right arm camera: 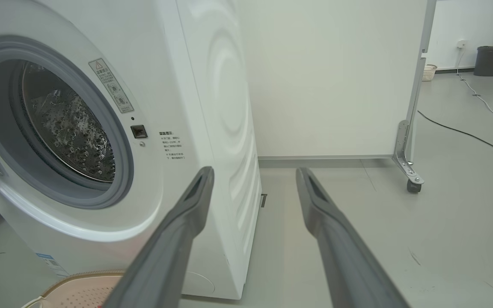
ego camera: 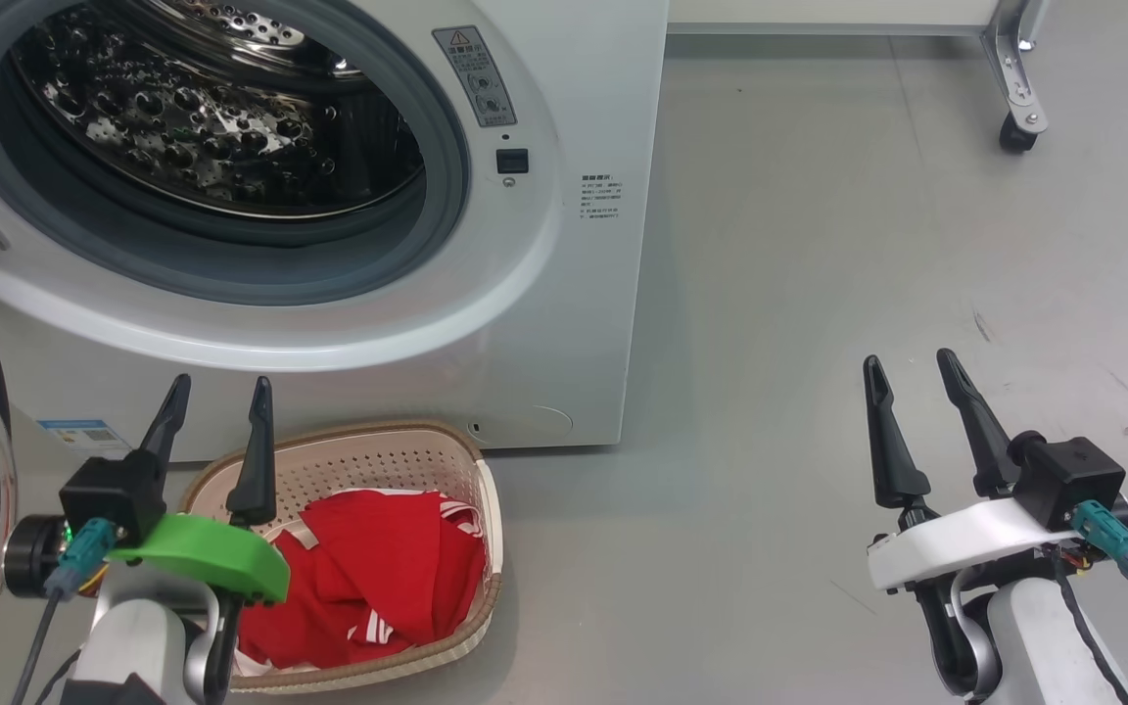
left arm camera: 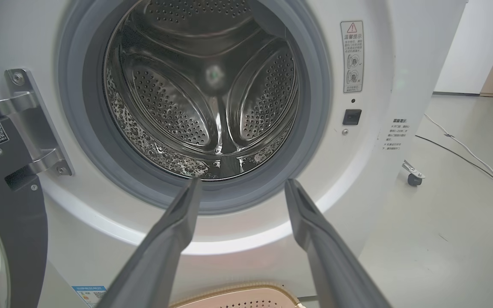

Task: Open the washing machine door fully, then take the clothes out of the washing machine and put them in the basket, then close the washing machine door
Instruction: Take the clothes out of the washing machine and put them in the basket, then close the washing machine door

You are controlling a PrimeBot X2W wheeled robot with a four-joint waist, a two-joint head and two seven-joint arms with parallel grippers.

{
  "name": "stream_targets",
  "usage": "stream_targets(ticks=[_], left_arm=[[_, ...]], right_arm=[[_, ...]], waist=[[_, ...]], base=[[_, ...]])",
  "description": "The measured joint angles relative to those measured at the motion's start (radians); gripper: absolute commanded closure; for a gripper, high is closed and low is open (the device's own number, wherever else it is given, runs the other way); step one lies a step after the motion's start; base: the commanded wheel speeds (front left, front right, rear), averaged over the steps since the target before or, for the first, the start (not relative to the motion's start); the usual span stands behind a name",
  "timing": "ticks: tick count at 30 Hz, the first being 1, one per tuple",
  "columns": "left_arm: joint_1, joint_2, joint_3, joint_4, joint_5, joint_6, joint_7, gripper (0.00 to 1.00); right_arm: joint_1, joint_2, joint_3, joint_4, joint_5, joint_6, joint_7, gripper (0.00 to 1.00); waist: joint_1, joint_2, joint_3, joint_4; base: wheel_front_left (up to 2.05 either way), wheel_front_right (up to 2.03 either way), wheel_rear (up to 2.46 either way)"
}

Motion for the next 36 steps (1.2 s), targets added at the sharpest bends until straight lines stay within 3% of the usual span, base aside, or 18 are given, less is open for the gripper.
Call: stream_targets(ticks=[36], left_arm=[[0.137,-0.006,-0.015,-0.161,-0.035,-0.005,0.000,0.00]], right_arm=[[0.035,0.006,0.008,-0.008,-0.003,0.000,0.000,0.00]], waist=[[0.0000,0.0000,-0.031,-0.015]], base=[[0.00,0.00,0.00]])
